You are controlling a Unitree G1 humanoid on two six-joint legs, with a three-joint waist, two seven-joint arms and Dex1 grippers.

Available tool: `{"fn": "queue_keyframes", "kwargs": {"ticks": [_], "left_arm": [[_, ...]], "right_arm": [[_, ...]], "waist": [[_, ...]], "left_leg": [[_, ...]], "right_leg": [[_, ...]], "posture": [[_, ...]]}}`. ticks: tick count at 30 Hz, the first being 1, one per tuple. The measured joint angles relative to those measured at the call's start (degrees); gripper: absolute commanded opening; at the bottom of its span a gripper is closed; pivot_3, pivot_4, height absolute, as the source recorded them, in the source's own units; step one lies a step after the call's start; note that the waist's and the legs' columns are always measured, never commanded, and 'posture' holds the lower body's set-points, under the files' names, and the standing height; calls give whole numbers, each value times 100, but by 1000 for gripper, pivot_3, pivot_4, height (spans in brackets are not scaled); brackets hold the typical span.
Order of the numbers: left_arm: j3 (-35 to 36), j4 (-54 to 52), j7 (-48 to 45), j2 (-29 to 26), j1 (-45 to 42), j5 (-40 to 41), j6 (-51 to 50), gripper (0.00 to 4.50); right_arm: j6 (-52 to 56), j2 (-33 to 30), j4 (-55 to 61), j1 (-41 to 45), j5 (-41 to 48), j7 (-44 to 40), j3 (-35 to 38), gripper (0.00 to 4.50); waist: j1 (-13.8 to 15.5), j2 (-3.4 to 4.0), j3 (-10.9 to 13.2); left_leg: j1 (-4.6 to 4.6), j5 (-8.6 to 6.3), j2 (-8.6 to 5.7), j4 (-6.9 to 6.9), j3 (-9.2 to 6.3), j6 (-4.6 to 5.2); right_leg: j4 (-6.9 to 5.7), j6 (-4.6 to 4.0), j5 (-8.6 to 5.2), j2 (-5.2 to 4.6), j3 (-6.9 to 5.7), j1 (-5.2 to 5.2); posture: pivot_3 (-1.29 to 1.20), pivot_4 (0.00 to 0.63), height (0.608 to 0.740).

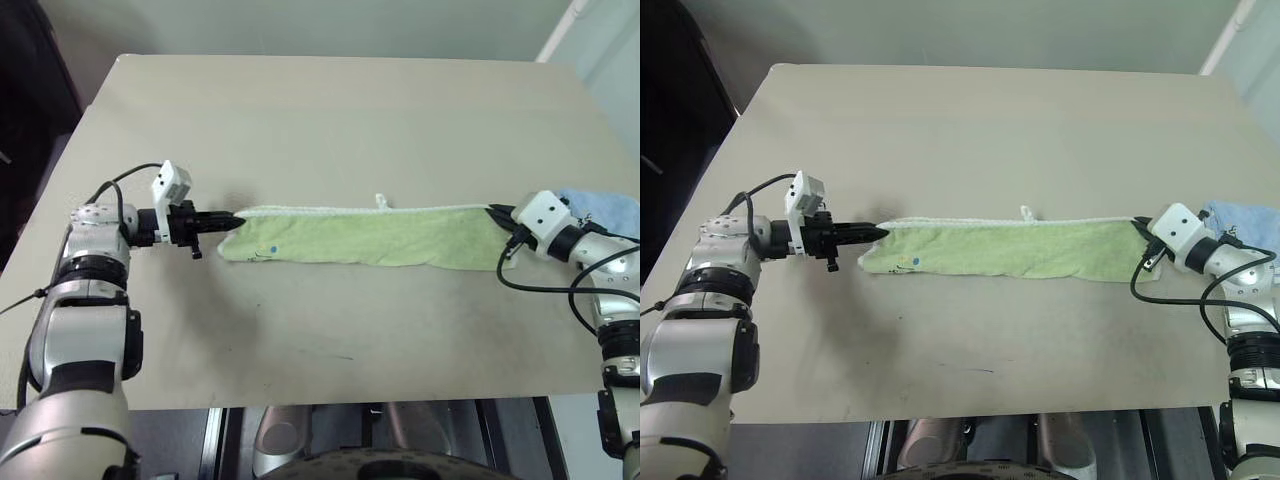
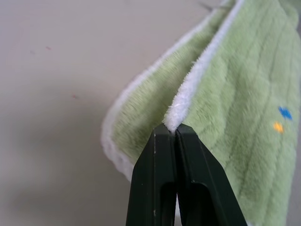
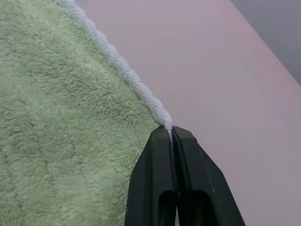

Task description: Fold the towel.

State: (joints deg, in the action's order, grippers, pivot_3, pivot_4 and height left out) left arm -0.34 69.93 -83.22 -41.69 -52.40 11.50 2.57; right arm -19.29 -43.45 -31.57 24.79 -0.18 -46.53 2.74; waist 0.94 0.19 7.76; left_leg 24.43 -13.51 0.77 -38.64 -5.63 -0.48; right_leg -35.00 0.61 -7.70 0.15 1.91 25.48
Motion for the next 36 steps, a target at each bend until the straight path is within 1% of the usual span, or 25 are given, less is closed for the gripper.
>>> {"fn": "queue_keyframes", "kwargs": {"ticks": [7,14,15,16,18,22,23,27,31,32,36], "left_arm": [[275,238,638,6,-250,-209,248,28],[307,271,597,35,-301,-436,354,28],[307,274,553,37,-301,-451,337,0],[307,274,485,38,-301,-458,310,0],[307,277,327,38,-301,-483,209,0],[327,278,303,41,-301,-549,180,1045],[335,279,331,40,-301,-572,181,1440],[385,279,381,37,-302,-605,195,2840],[462,280,680,3,-301,-640,307,4360],[500,280,790,-1,-301,-643,383,4476],[738,285,1247,-17,-301,-626,691,4476]], "right_arm": [[-40,0,35,0,2,-132,-54,0],[-8,4,44,0,33,-227,-69,0],[62,6,66,0,55,-267,-83,453],[148,10,87,0,84,-309,-92,645],[328,44,179,-7,252,-443,-92,1273],[467,78,407,-12,463,-572,-87,2679],[485,84,467,-13,502,-593,-83,3088],[598,86,667,-23,679,-631,-20,4489],[757,69,909,-92,900,-631,154,4500],[819,69,993,-128,950,-625,200,4500],[1116,75,1310,-257,1196,-517,461,4500]], "waist": [[0,0,0],[-3,0,0],[-3,0,0],[-2,0,0],[-3,0,0],[-3,0,0],[-3,0,0],[-2,0,0],[-2,0,0],[-1,0,0],[-1,0,0]], "left_leg": [[0,0,0,0,1,1],[0,0,0,2,3,0],[0,0,0,2,3,0],[0,0,0,2,3,0],[0,0,0,2,3,0],[0,0,0,2,3,0],[0,0,0,2,3,0],[1,0,0,2,3,0],[1,0,0,2,3,0],[1,0,0,2,3,0],[0,0,-2,2,5,0]], "right_leg": [[0,-16,-6,0,0,0],[2,-15,-5,0,1,0],[3,-15,-5,-1,0,0],[3,-16,-6,-1,0,0],[3,-22,-9,0,1,0],[2,-36,-18,0,0,0],[3,-36,-18,0,1,0],[4,-36,-19,0,0,0],[4,-37,-19,0,0,0],[4,-37,-19,0,0,0],[4,-37,-19,0,1,0]], "posture": [[0,150,740],[0,150,740],[0,150,740],[0,150,740],[0,150,740],[0,150,740],[0,150,740],[0,150,740],[0,150,740],[0,150,740],[0,150,740]]}}
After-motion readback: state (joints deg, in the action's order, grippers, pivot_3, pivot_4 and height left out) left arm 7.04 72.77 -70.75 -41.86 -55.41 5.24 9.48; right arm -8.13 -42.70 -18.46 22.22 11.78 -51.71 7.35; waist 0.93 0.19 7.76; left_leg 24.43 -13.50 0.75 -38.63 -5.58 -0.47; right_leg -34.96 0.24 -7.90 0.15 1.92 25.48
